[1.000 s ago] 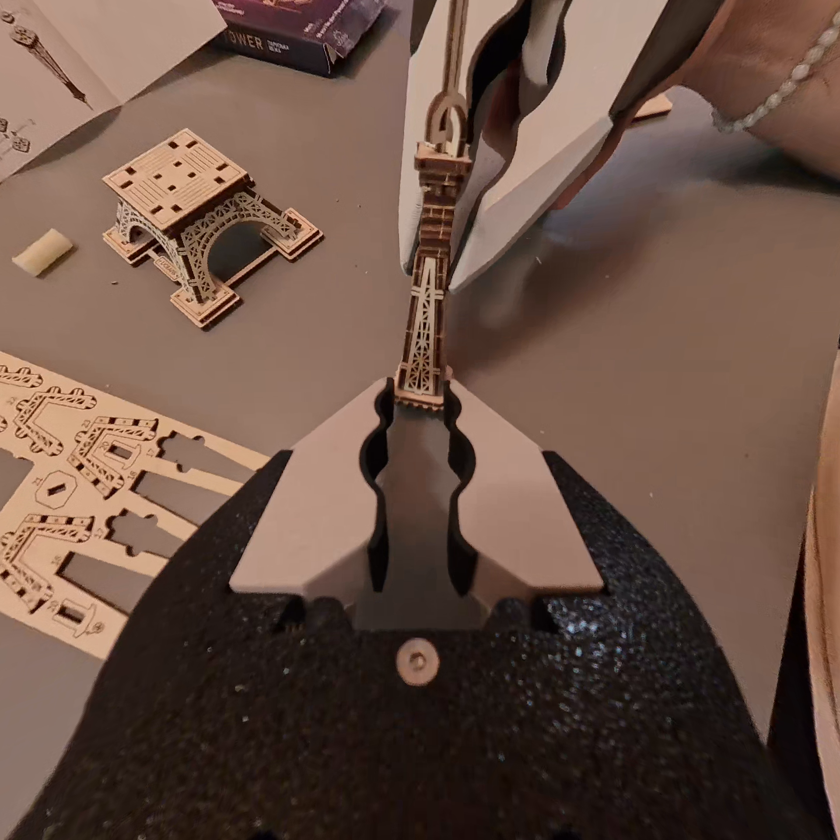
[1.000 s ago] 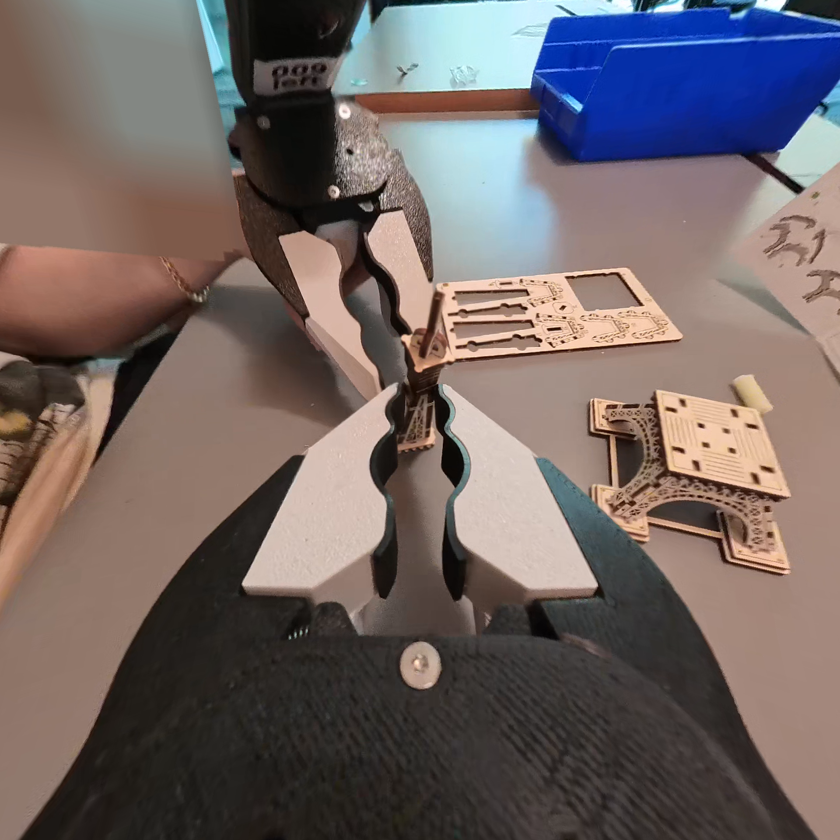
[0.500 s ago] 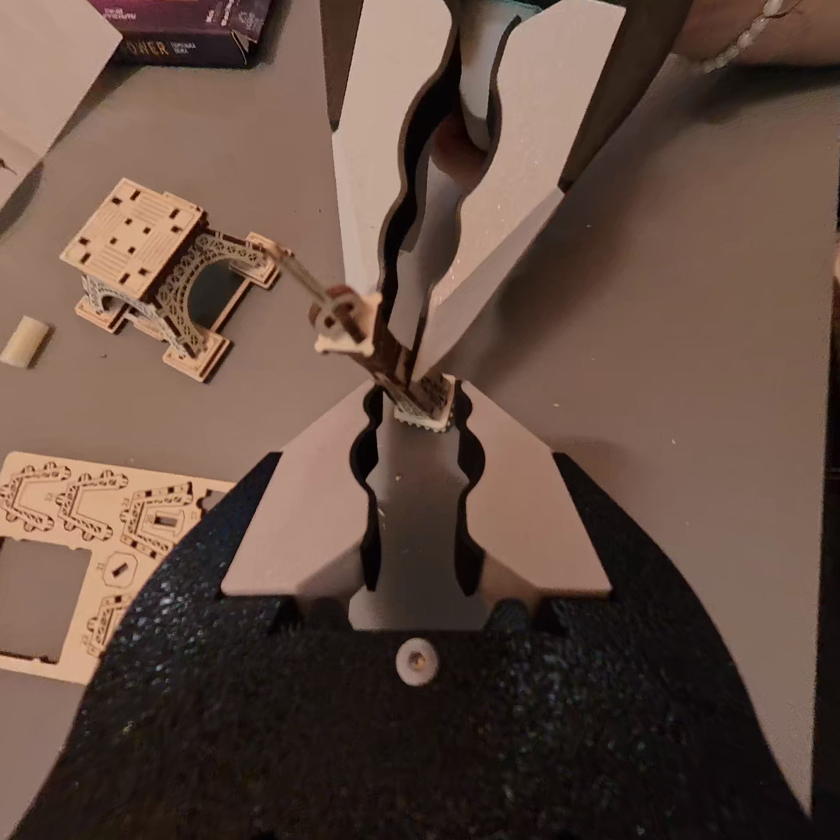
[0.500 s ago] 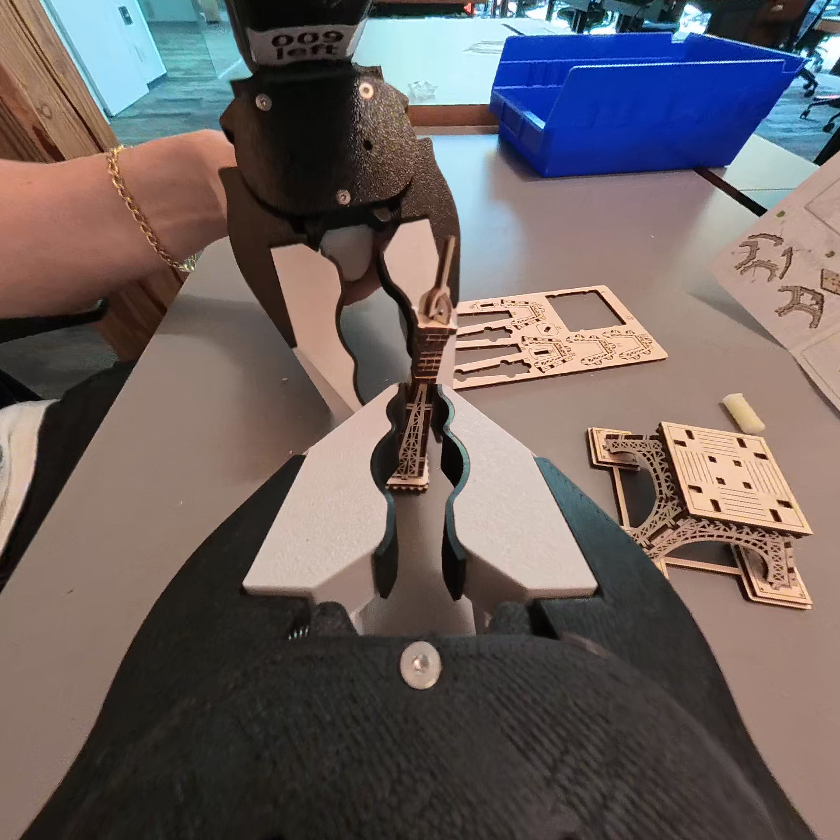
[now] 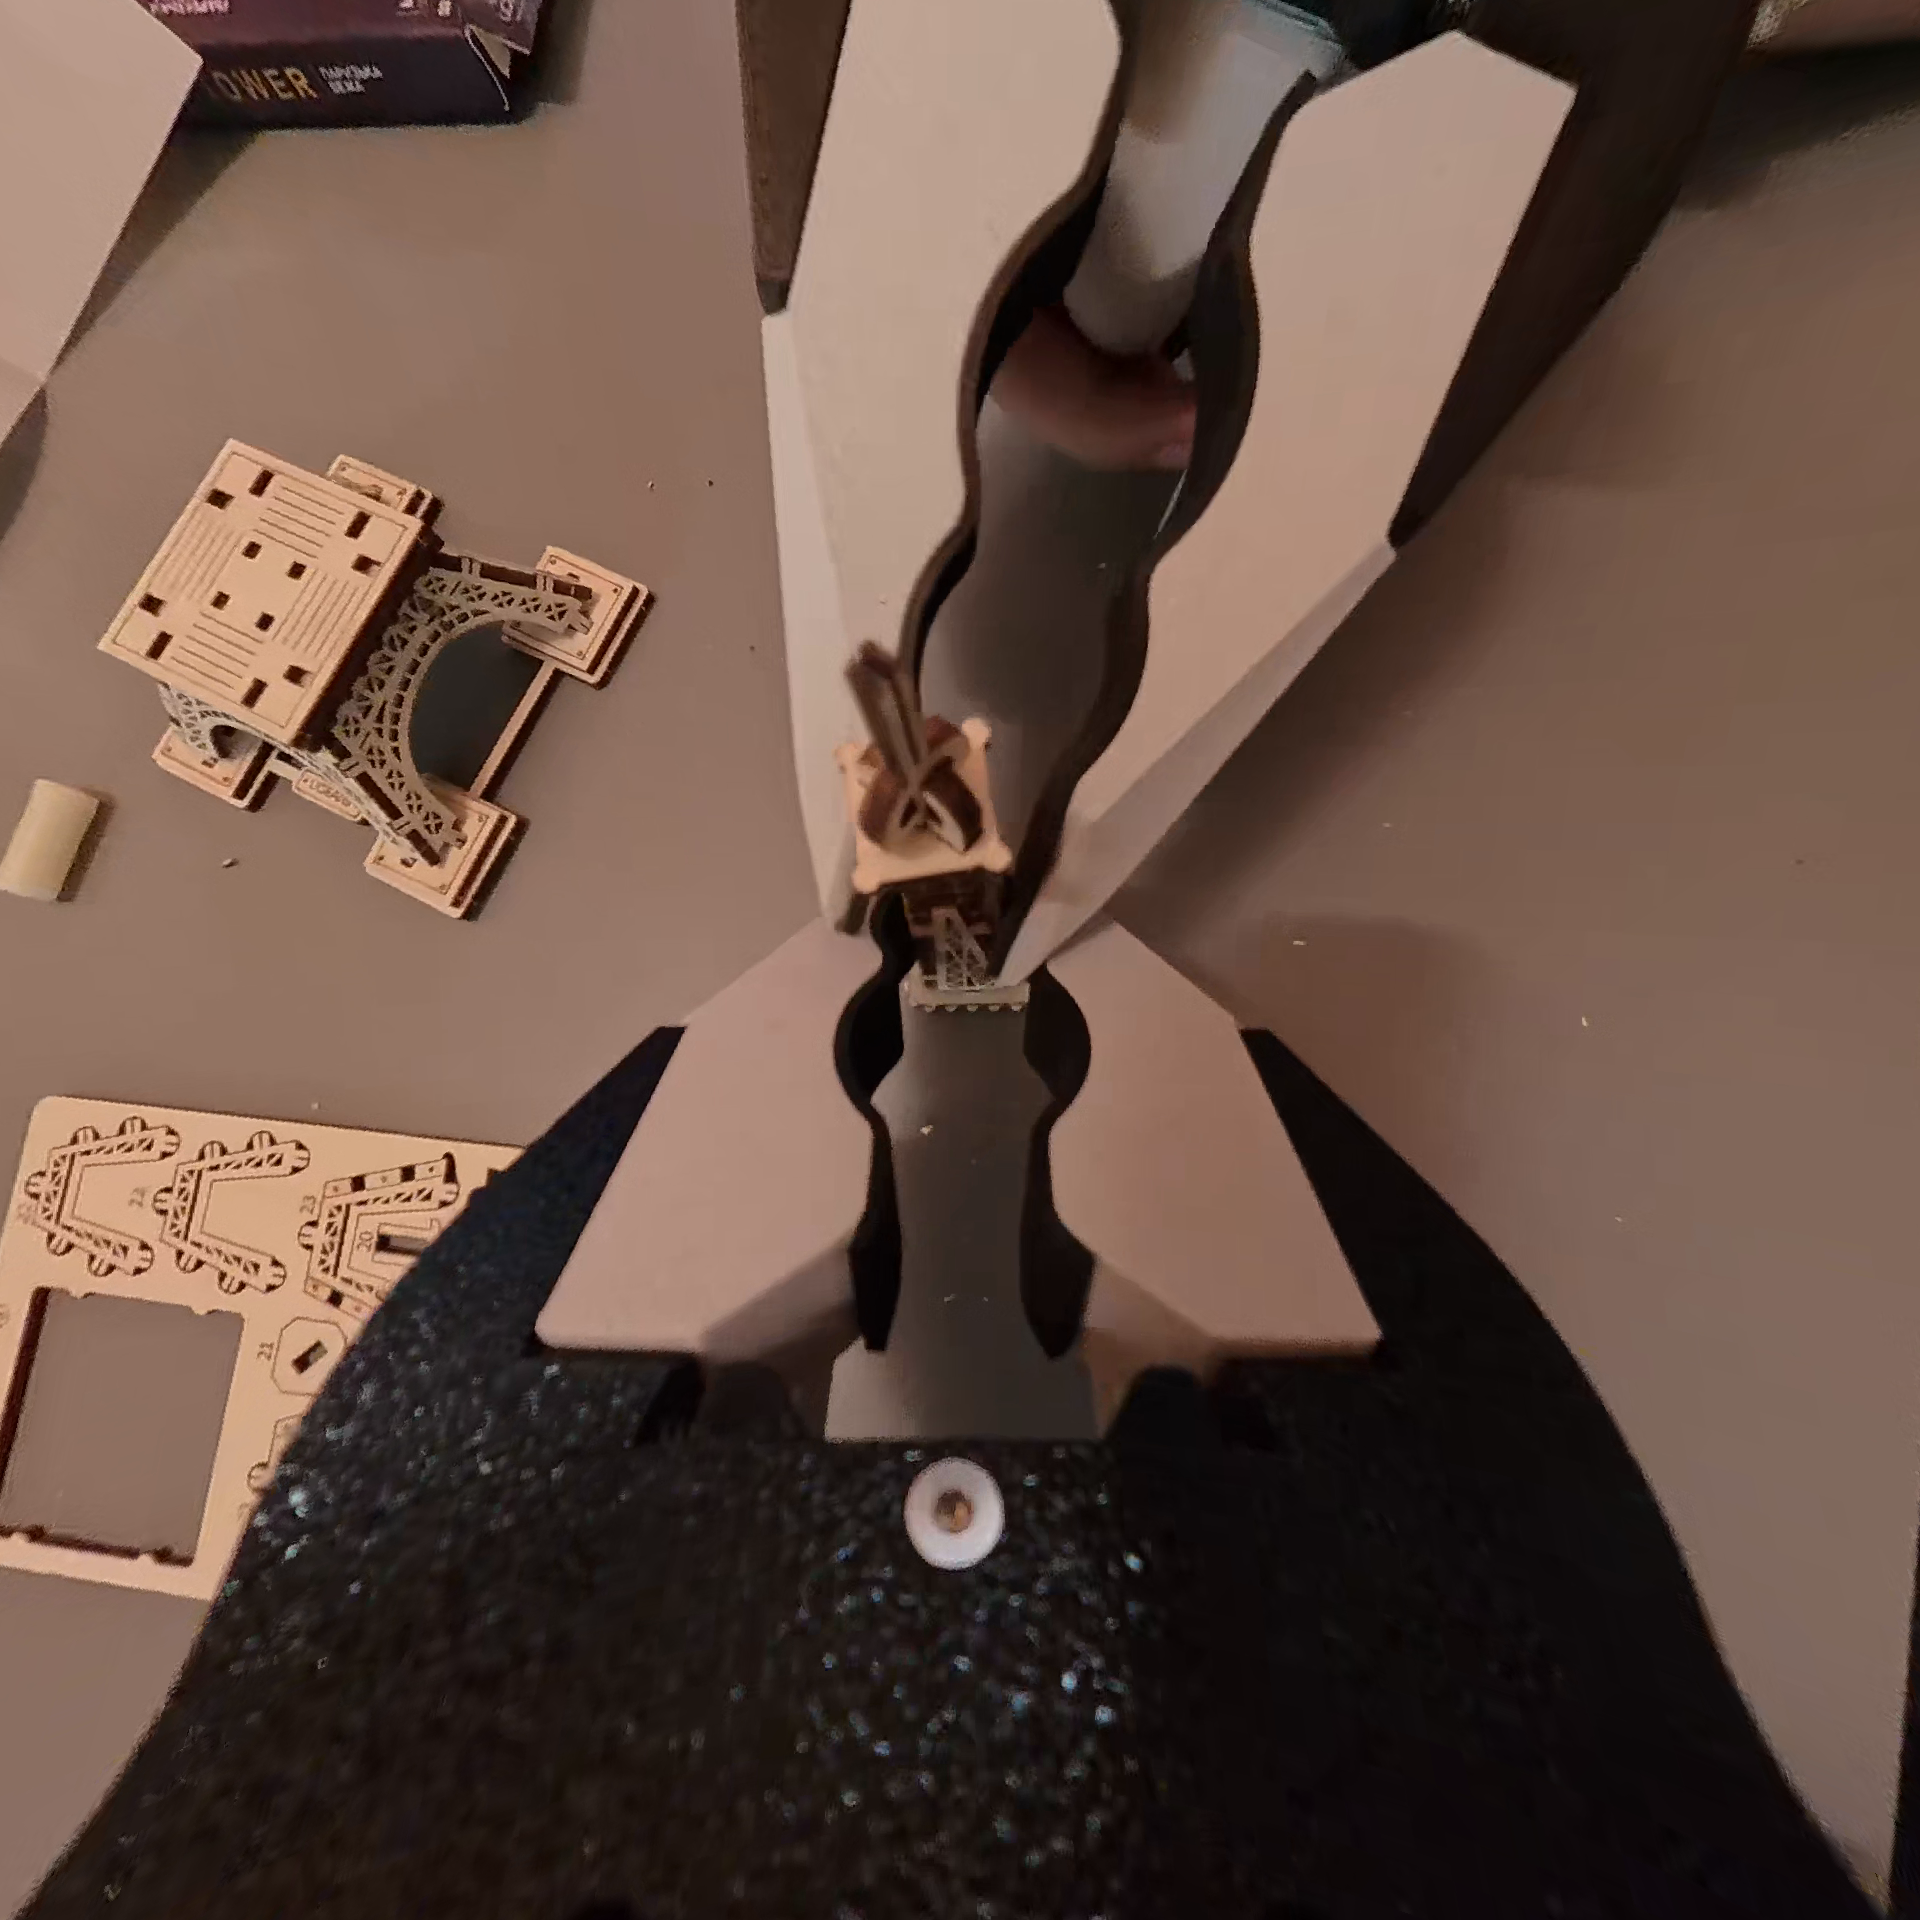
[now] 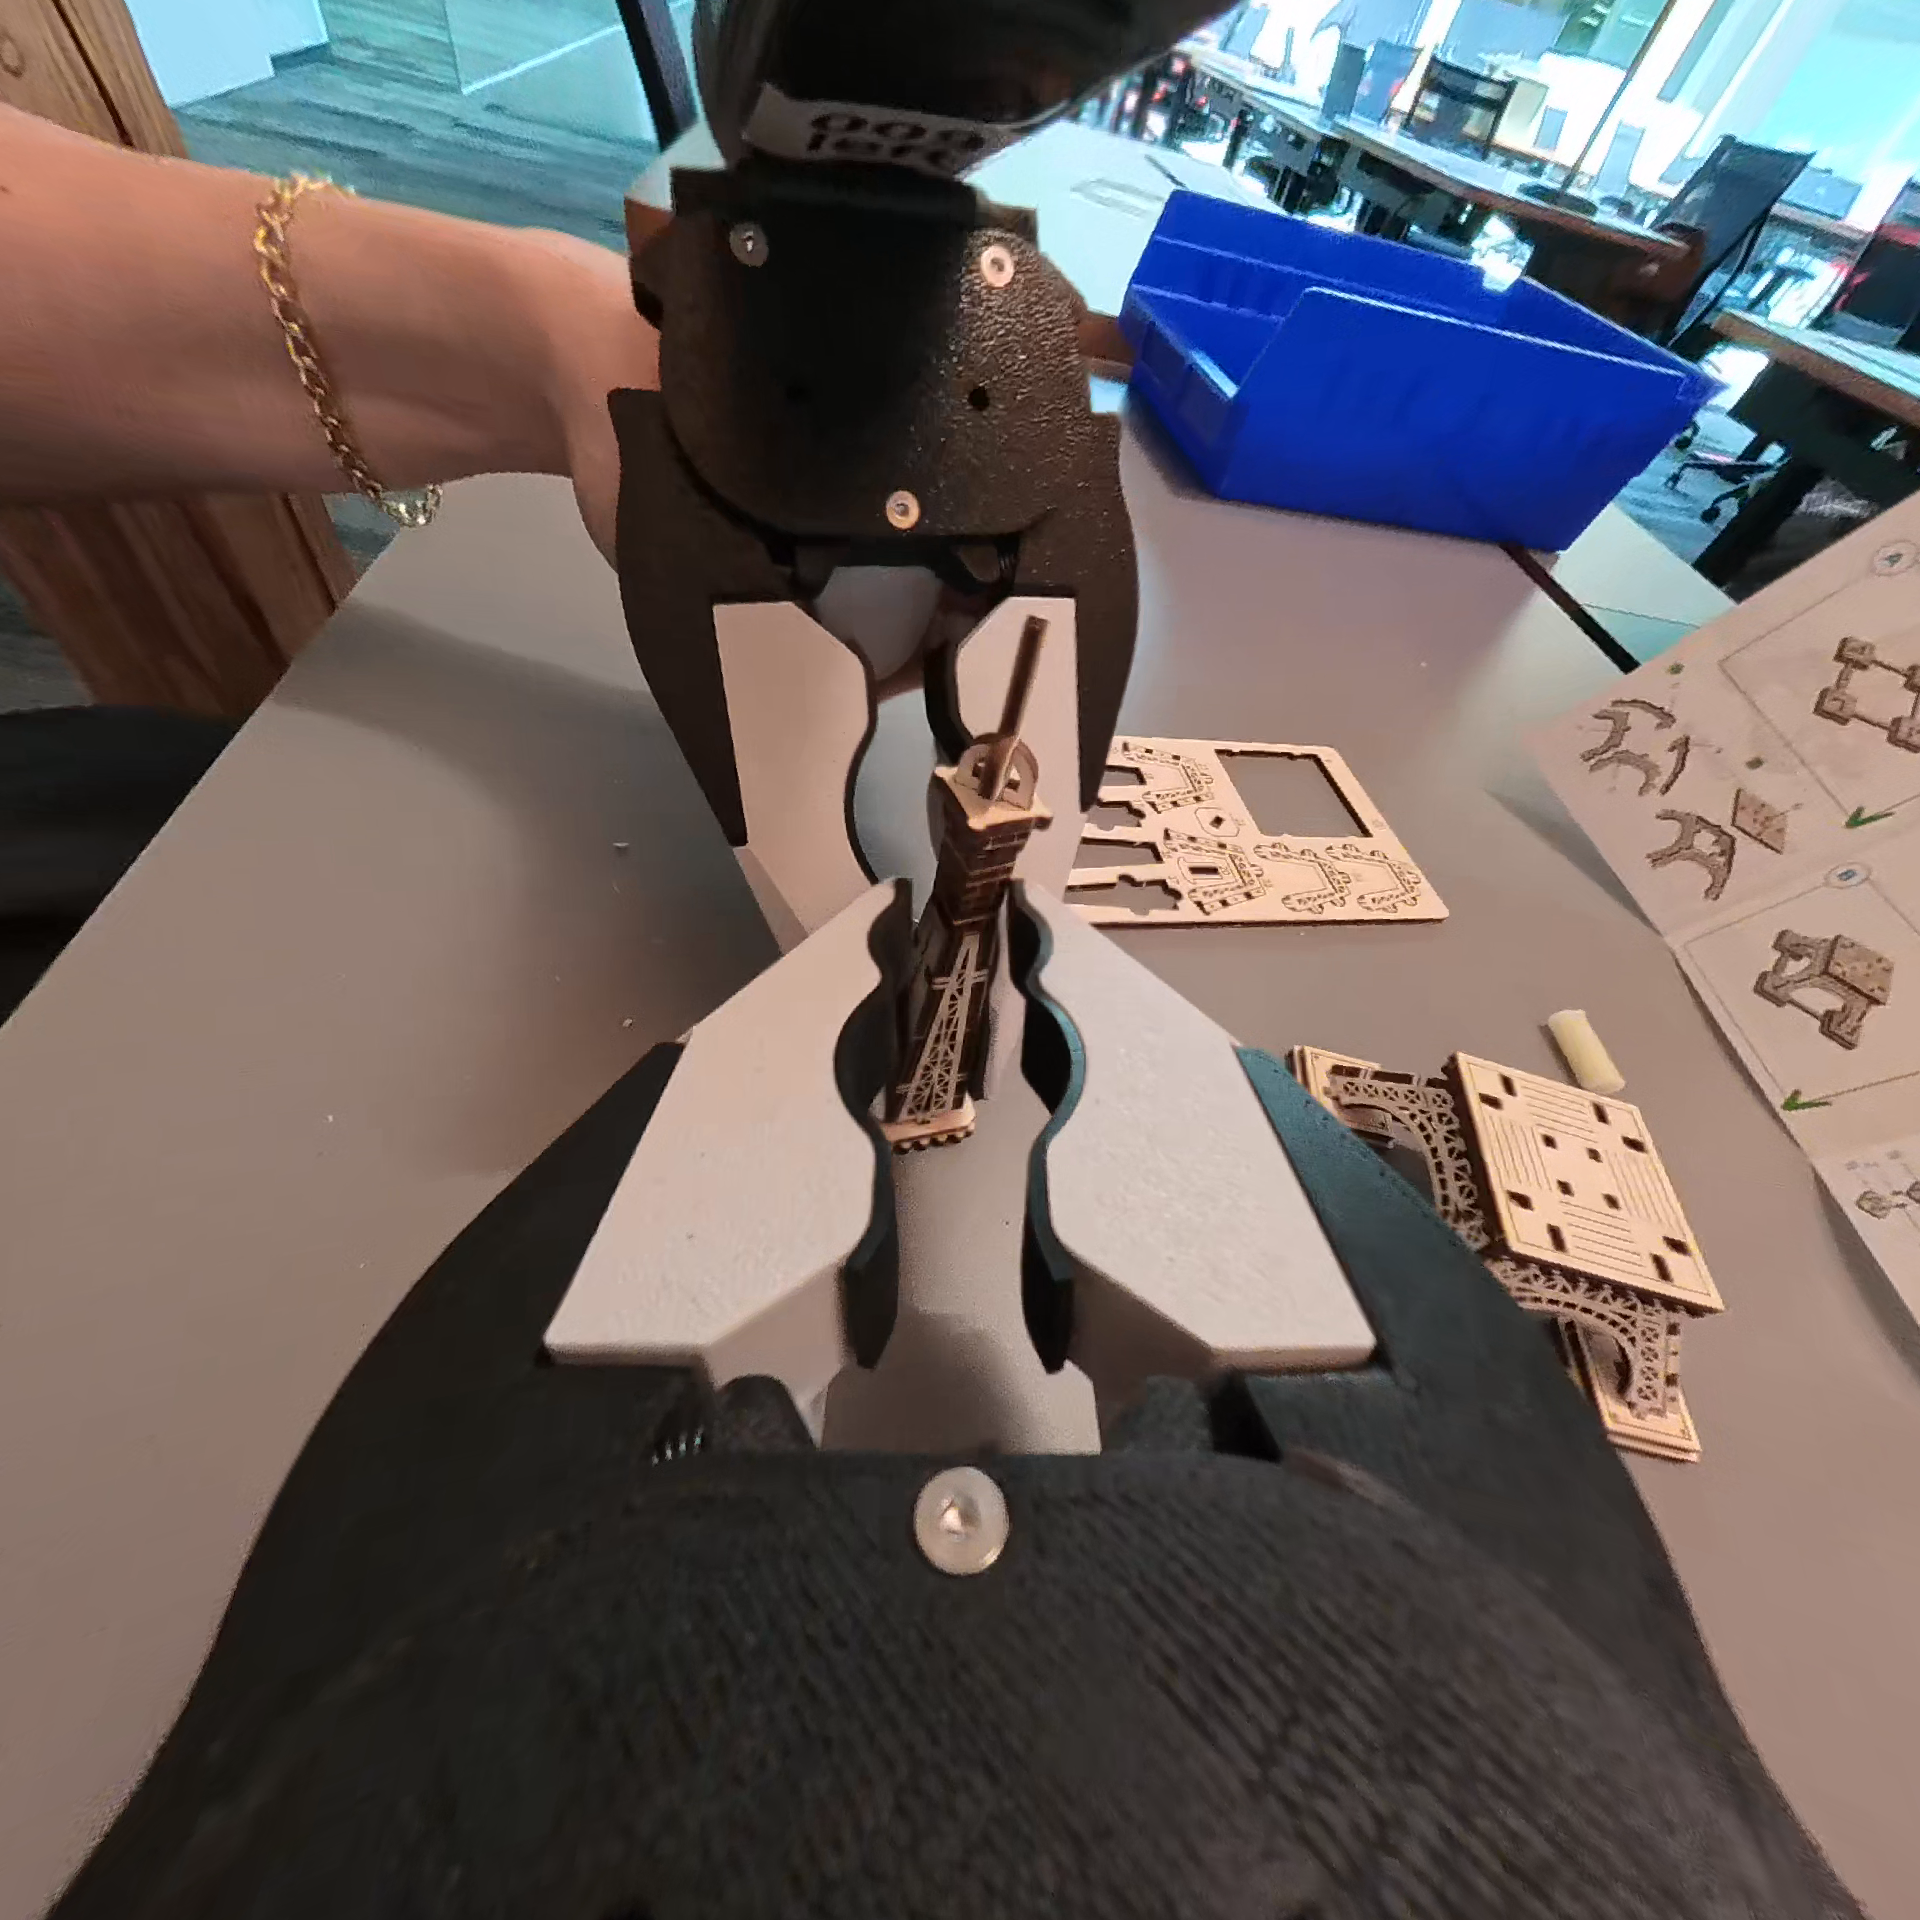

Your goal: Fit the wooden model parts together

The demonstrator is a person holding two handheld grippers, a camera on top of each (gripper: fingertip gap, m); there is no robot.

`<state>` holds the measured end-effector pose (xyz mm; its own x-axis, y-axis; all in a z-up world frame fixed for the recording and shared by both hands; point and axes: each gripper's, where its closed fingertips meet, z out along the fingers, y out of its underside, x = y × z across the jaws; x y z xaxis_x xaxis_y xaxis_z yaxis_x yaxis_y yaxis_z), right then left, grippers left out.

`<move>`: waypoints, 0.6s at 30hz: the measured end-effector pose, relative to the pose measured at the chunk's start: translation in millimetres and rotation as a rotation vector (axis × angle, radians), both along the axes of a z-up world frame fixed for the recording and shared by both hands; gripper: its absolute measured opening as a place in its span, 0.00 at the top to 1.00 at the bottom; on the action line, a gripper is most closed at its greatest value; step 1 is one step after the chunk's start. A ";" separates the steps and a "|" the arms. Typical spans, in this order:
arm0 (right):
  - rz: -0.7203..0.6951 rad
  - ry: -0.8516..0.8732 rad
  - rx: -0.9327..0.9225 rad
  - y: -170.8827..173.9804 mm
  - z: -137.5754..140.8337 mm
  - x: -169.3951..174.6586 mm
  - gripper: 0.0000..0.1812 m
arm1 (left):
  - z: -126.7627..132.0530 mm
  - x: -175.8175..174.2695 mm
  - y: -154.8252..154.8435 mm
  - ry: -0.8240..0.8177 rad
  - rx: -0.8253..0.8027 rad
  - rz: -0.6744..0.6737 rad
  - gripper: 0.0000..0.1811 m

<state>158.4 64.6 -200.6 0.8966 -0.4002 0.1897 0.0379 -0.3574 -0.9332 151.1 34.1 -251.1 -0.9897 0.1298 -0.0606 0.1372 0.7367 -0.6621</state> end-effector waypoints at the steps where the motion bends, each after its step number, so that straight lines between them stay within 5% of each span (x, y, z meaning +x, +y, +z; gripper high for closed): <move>1: 0.004 0.002 0.000 -0.1 -0.2 -0.2 0.92 | -0.1 -0.1 0.1 -0.003 0.011 0.006 0.91; 18: 0.000 0.008 -0.018 -1.2 -3.1 0.9 0.93 | -0.3 2.2 -3.6 -0.021 -0.154 0.120 0.91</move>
